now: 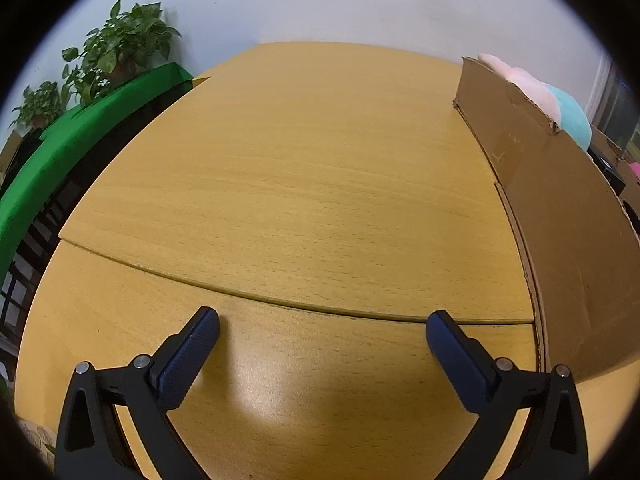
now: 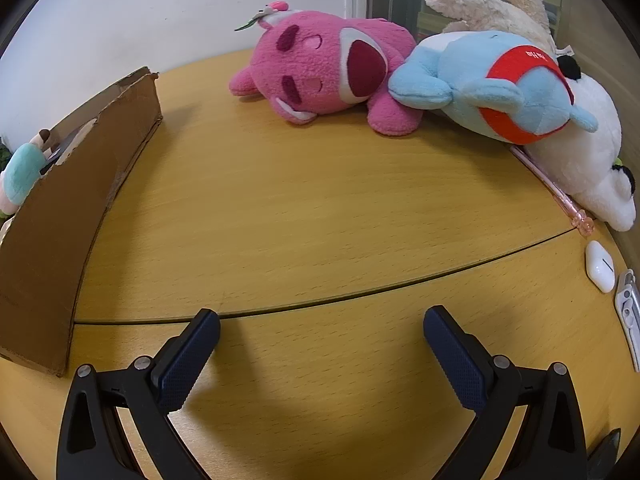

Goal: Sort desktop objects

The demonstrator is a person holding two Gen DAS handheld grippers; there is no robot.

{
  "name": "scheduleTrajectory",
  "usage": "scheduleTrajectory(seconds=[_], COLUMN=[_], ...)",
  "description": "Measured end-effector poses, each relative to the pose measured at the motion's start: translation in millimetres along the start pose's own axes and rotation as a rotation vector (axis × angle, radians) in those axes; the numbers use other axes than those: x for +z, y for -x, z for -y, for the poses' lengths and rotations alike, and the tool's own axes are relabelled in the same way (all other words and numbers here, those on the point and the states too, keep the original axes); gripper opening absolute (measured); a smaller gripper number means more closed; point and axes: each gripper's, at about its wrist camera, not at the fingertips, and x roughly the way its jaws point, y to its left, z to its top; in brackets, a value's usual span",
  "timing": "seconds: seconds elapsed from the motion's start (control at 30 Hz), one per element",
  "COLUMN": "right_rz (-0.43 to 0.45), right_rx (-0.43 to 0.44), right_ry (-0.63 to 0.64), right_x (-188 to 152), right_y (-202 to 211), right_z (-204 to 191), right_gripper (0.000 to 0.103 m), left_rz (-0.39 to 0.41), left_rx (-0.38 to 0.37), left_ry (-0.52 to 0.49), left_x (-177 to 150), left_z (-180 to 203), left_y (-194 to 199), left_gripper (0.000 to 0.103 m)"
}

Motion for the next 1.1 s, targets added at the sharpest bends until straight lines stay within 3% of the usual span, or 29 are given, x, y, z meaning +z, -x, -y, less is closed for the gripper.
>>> scheduleTrajectory(seconds=[1.1], right_rz=[0.0], right_rx=[-0.002], right_ry=[0.0], right_x=[2.4], right_y=[1.6], right_z=[0.5], right_gripper=[0.103], left_rz=[-0.001], left_rx=[-0.009], left_ry=[-0.007], left_x=[5.9], left_z=[-2.3], left_y=[-3.6], left_gripper=[0.103])
